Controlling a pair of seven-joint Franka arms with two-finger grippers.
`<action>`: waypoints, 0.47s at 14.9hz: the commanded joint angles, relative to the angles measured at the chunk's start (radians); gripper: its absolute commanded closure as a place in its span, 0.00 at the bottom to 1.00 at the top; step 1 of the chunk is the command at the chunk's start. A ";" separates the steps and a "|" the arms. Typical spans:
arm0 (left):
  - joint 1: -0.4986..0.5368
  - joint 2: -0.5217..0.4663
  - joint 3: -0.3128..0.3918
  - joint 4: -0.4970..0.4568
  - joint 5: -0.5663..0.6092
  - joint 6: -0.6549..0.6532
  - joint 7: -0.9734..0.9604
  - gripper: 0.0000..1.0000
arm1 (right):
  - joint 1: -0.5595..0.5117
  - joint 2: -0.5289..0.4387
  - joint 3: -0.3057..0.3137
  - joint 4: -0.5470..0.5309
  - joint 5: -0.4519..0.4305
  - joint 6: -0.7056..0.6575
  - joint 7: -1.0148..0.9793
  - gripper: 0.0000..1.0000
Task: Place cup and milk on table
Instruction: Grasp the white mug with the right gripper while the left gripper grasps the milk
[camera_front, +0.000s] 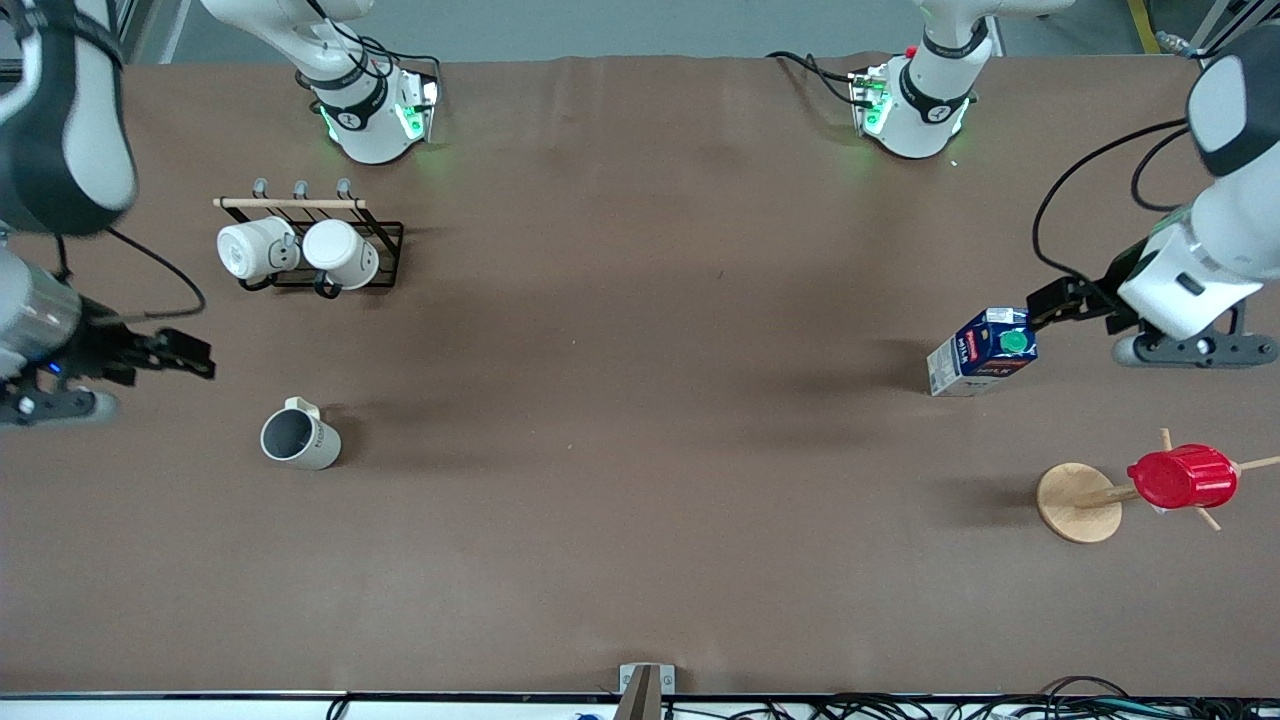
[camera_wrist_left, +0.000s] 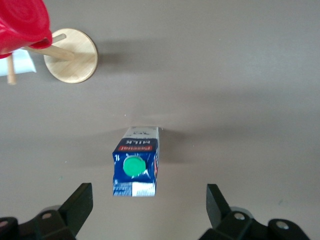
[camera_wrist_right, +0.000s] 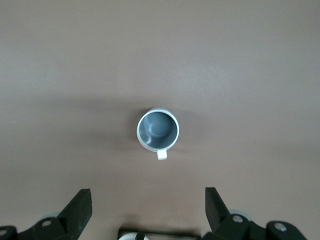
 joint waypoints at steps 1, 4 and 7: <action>0.004 -0.012 0.005 -0.092 -0.013 0.084 0.002 0.00 | -0.014 0.013 0.005 -0.124 -0.006 0.147 -0.054 0.00; 0.004 -0.013 0.015 -0.187 -0.010 0.176 0.002 0.00 | -0.042 0.077 0.005 -0.204 -0.006 0.299 -0.111 0.00; 0.004 -0.018 0.043 -0.261 -0.008 0.253 0.016 0.00 | -0.043 0.133 0.007 -0.241 -0.004 0.388 -0.129 0.00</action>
